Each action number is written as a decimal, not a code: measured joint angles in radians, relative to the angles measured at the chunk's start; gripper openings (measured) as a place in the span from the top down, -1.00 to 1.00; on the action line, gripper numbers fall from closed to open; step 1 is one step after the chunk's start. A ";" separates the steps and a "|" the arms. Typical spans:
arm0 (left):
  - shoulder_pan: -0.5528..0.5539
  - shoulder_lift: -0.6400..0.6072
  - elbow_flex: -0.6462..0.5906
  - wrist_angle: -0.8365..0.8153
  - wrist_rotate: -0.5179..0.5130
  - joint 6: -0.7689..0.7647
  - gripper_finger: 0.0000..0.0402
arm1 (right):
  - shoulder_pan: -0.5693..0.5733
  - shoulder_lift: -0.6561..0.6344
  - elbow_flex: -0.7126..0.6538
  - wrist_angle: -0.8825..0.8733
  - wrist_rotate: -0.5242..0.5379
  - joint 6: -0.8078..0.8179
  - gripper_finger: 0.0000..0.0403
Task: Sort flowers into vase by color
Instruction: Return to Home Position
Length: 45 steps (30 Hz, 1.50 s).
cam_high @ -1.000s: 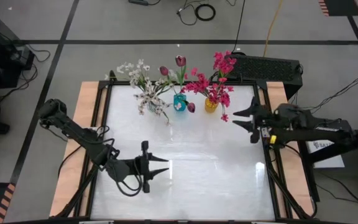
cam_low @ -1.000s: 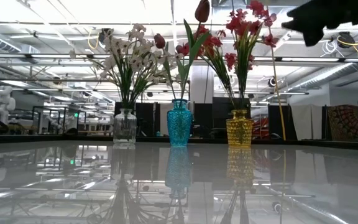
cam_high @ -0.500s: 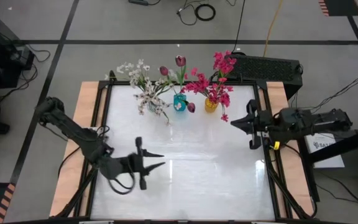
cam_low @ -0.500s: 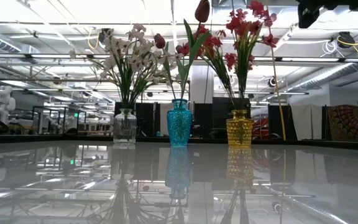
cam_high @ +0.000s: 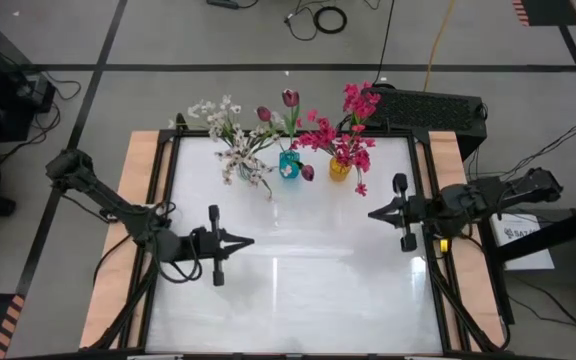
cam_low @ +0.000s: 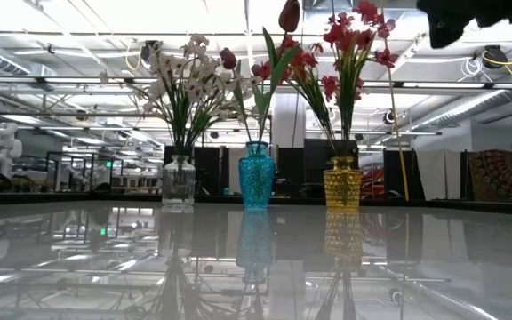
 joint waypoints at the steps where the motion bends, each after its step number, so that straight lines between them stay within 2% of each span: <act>1: 0.008 -0.003 -0.031 0.042 0.009 0.008 0.97 | 0.001 -0.001 -0.018 0.008 -0.002 -0.003 1.00; 6: 0.047 -0.005 -0.174 0.199 0.061 0.010 0.97 | -0.002 -0.008 -0.160 0.156 -0.002 -0.036 1.00; 9: 0.068 -0.018 -0.236 0.233 0.094 -0.016 0.97 | -0.011 -0.016 -0.216 0.269 -0.009 -0.056 1.00; 13: 0.113 -0.039 -0.313 0.257 0.197 -0.050 0.97 | -0.030 -0.019 -0.254 0.324 -0.092 -0.051 1.00; 20: 0.187 -0.122 -0.426 0.314 0.280 -0.070 0.99 | -0.052 -0.019 -0.312 0.326 -0.106 0.005 1.00; 31: 0.190 -0.309 -0.558 0.313 0.306 -0.065 1.00 | -0.064 -0.022 -0.358 0.343 -0.126 0.049 1.00; 40: 0.253 -0.379 -0.653 0.364 0.388 -0.067 1.00 | -0.063 -0.023 -0.360 0.344 -0.134 0.049 1.00; 45: 0.307 -0.412 -0.691 0.368 0.441 -0.069 1.00 | -0.064 -0.022 -0.413 0.420 -0.157 0.049 1.00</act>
